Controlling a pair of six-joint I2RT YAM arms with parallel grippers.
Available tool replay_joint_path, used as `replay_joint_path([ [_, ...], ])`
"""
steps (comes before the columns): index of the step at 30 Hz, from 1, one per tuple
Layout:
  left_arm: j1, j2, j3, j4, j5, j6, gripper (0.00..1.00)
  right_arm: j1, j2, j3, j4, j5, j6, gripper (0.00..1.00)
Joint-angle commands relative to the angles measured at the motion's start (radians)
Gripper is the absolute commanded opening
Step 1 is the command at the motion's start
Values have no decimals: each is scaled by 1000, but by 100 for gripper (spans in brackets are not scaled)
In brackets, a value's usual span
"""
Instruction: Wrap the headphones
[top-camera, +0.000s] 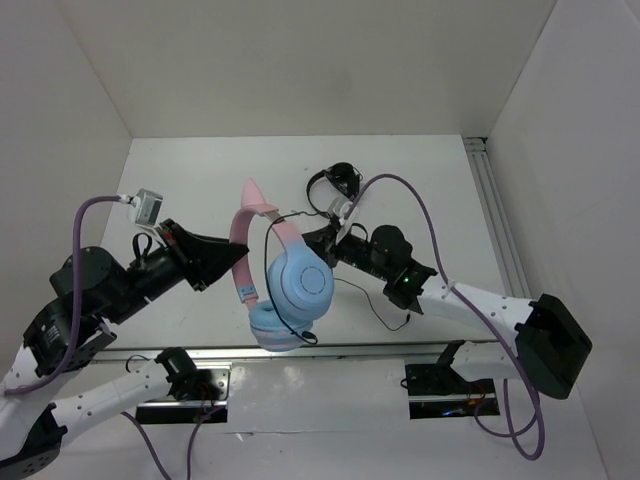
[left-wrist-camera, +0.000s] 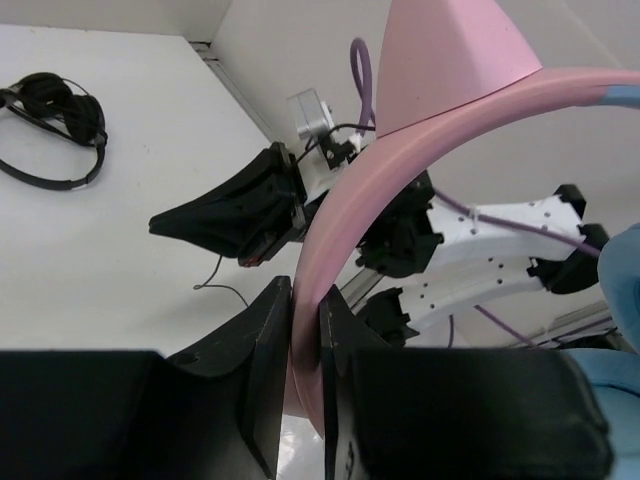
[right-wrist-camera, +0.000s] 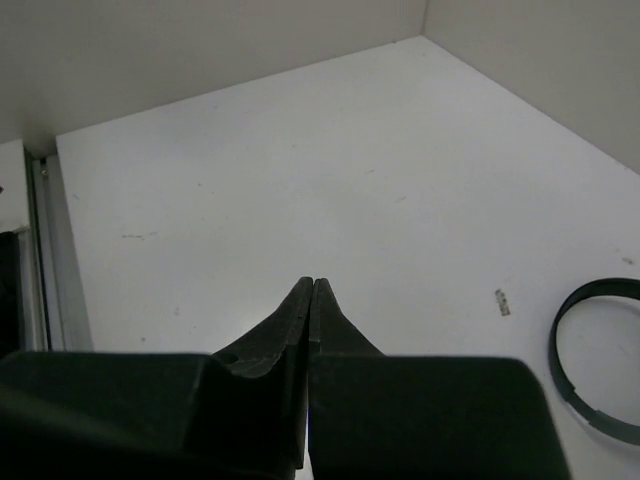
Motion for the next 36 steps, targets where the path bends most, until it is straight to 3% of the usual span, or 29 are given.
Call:
replay_joint_path([
  [1,-3,-8,22,159,-92,-161,0,-6,10,-54,212,-51,71,0],
  [10,-3,74,110,77,-441,-311,0,16,63,-176,395,-104,161,0],
  [18,-3,137,110,77,-593,-402,0,106,94,-233,432,-77,161,0],
  [23,-3,185,153,-27,-811,-447,0,186,83,-233,376,-68,161,0],
  [30,6,278,192,-58,-965,-422,0,279,142,-184,269,-68,161,0],
  [36,17,353,214,-224,-1081,-580,0,365,204,-94,137,-59,148,0],
])
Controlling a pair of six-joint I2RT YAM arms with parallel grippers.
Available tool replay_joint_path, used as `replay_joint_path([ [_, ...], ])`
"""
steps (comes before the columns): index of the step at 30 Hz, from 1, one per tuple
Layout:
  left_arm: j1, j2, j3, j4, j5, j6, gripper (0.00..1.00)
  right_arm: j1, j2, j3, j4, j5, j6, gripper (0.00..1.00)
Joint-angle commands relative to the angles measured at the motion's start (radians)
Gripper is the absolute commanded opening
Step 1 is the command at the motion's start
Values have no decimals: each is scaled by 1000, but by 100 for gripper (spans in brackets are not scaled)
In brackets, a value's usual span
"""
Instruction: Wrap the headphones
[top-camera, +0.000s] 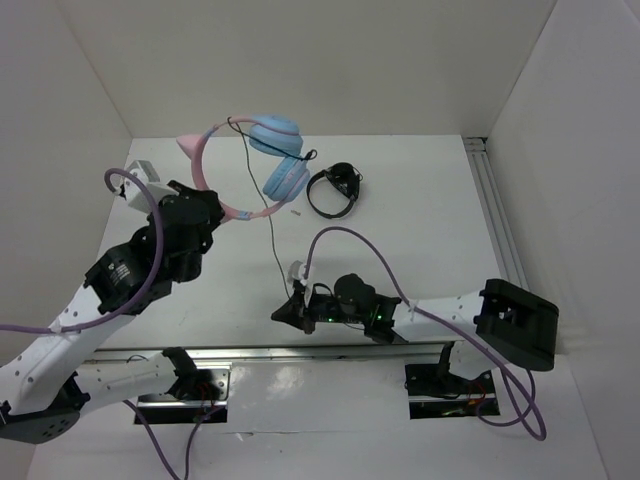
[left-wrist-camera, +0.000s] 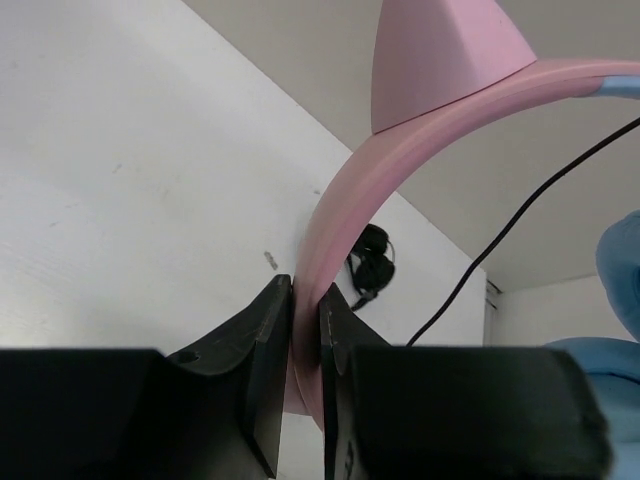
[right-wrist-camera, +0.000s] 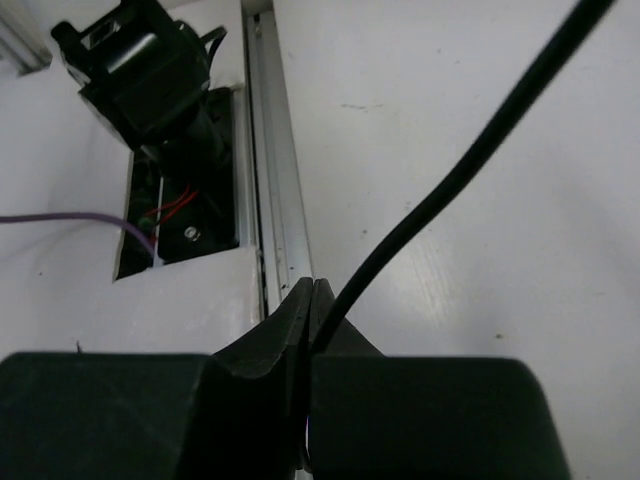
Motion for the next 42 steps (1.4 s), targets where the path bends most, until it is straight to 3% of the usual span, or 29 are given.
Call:
replay_joint_path([
  [1,17,14,58,-35,-135,-142,0,60,28,99,-93,22,-24,0],
  [9,99,34,-30,-54,-196,-93,0,177,-2,131,-149,43,-58,0],
  [15,214,73,-102,-38,-86,28,0,218,-106,140,-216,43,-67,0],
  [22,237,168,-102,-241,27,-21,0,228,-198,273,-477,172,-177,0],
  [33,29,130,-243,-325,43,-27,0,228,-282,395,-627,451,-373,0],
  [42,-88,21,-289,-287,104,142,0,188,-302,504,-762,560,-488,0],
])
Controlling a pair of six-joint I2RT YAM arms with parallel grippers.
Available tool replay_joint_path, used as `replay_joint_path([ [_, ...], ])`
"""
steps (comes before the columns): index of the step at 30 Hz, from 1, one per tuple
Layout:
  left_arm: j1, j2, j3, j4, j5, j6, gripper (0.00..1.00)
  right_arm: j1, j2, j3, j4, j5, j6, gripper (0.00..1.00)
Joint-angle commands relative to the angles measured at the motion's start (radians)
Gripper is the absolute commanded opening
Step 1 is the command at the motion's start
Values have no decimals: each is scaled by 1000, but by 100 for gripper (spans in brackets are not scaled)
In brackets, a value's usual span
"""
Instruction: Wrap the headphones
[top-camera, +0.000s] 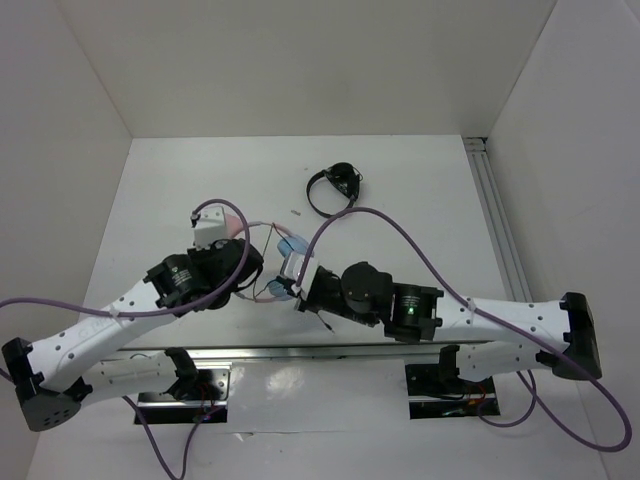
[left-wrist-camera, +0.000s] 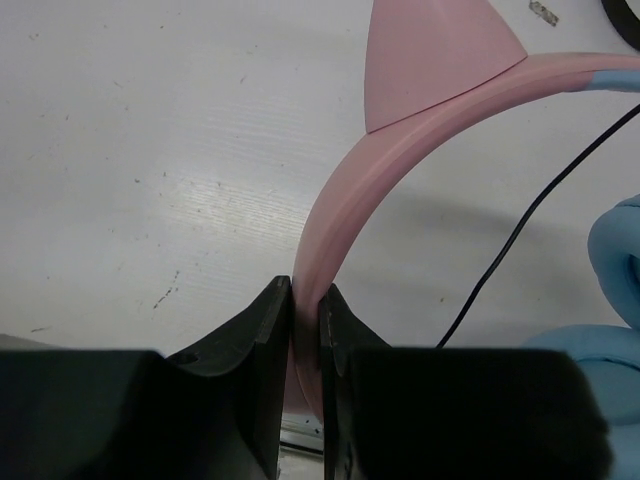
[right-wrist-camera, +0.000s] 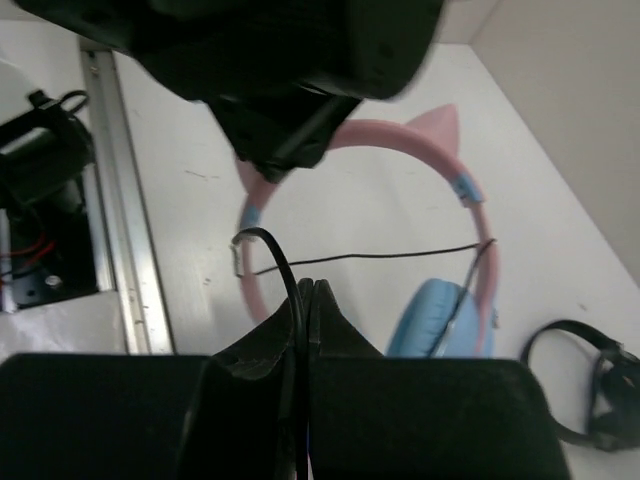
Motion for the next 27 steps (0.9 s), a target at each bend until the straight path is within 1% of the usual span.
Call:
replay_joint_path([
  [1,-13,-53,7,59,-11,58,0,-8,-38,86,-66,128,-80,0],
  [5,-13,-67,16,59,69,153,0,-27,-7,145,-87,187,-152,0],
  [8,-13,-76,16,123,140,239,0,-47,5,154,-87,207,-179,0],
  [9,-25,-88,-5,168,193,291,0,-65,15,154,-87,207,-193,0],
  [10,-25,-104,-5,186,219,313,0,-77,15,154,-87,216,-193,0],
  [12,-37,-119,-18,199,259,338,0,-117,15,154,-64,216,-205,0],
  [13,-47,-128,-28,215,303,365,0,-136,15,154,-64,205,-216,0],
  [16,-47,-168,-28,238,377,405,0,-206,24,165,-50,169,-216,0],
  [23,-47,-231,5,219,399,463,0,-309,35,165,-18,121,-236,0],
  [27,-47,-251,41,219,465,526,0,-379,44,165,-8,74,-245,0],
])
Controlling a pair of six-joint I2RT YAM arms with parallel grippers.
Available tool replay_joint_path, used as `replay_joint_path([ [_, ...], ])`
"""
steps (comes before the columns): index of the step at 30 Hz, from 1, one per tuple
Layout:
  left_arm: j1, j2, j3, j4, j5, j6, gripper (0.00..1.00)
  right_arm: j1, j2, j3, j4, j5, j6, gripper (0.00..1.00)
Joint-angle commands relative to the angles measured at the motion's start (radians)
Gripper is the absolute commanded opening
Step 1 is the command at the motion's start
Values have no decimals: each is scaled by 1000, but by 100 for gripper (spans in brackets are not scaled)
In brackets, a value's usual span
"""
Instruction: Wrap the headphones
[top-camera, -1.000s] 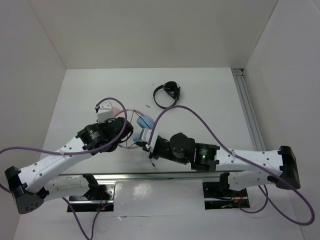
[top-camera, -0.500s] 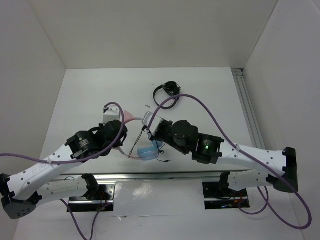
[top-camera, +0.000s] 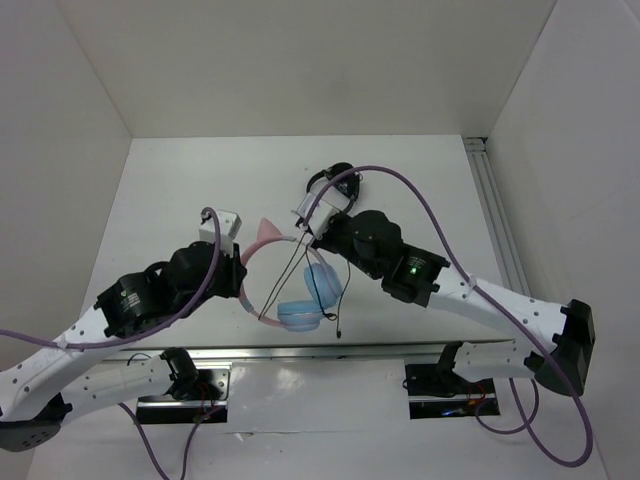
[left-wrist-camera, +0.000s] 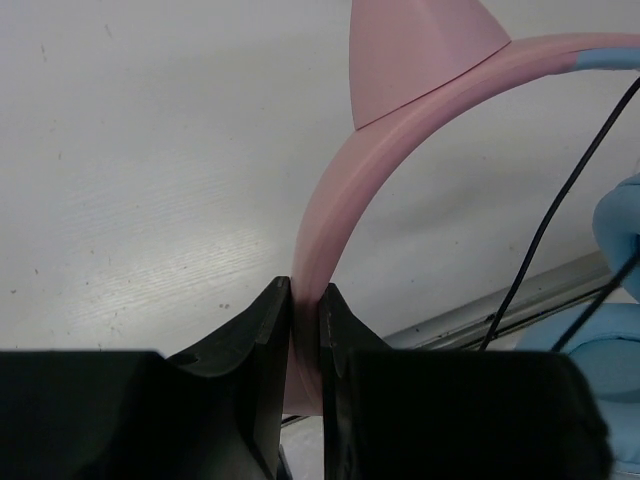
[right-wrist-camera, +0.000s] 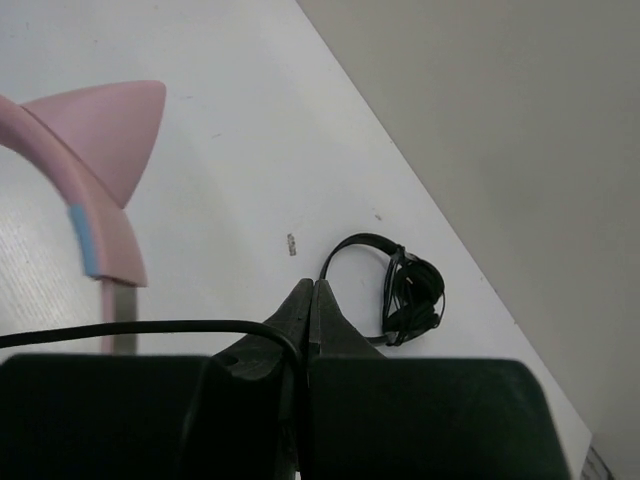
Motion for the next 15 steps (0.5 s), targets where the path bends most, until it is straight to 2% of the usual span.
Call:
replay_joint_path([
  [1,-4,-22,67,8,130,113,0,-74,-5,72,69,-25,-17,0],
  [10,-4,-91,110,8,257,188,0,-249,50,166,28,-246,-16,0],
  [15,-4,-102,161,-5,198,152,0,-291,50,131,58,-305,42,0],
])
